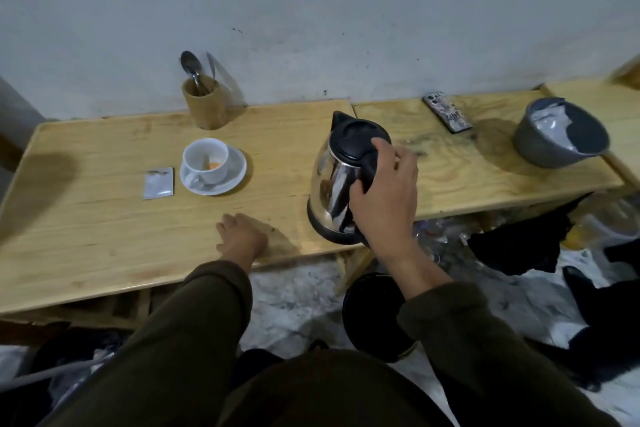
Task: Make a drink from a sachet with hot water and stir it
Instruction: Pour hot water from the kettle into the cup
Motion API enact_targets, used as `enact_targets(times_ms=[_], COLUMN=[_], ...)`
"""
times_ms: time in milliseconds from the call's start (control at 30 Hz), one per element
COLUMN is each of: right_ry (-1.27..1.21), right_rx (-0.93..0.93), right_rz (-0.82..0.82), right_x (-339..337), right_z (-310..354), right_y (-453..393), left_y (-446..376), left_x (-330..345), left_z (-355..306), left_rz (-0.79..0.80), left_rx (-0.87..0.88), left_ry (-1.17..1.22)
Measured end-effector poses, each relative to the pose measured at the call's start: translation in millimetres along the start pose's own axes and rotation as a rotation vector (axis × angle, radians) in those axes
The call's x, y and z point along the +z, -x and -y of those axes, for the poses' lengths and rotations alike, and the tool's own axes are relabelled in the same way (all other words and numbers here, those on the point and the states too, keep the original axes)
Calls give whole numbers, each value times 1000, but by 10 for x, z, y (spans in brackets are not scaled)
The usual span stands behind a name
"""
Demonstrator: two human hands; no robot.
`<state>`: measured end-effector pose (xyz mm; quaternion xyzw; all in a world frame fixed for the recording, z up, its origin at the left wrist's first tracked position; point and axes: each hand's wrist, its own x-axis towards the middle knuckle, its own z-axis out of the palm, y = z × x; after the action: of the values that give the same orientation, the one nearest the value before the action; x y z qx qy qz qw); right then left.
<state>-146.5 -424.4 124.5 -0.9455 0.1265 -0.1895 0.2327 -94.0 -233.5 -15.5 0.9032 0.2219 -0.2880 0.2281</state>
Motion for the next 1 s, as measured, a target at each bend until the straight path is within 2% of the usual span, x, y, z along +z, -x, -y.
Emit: enact_targets(times_ms=[67, 167, 267, 367, 467, 667, 800, 1000], right_ry=[-122, -386, -545, -592, -574, -452, -431, -284], right_rx=[132, 466, 551, 561, 551, 417, 341, 134], right_rz=[40, 104, 124, 110, 83, 101, 139, 236], right_x=[-8, -22, -26, 1, 19, -50, -52, 2], right_z=[-84, -186, -253, -241, -221, -90, 122, 538], right_y=[88, 160, 167, 176, 141, -12, -140, -368], left_y=[-61, -57, 27, 121, -29, -143, -274, -407], left_x=[-20, -64, -133, -233, -348, -613, -731, -920], left_z=[3, -2, -6, -26, 72, 199, 312, 348], left_rz=[-15, -48, -95, -100, -61, -7, 1, 33], left_rx=[8, 38, 94, 42, -62, -233, -222, -209], left_ry=[-30, -40, -45, 110, 406, 957, 1081, 1200])
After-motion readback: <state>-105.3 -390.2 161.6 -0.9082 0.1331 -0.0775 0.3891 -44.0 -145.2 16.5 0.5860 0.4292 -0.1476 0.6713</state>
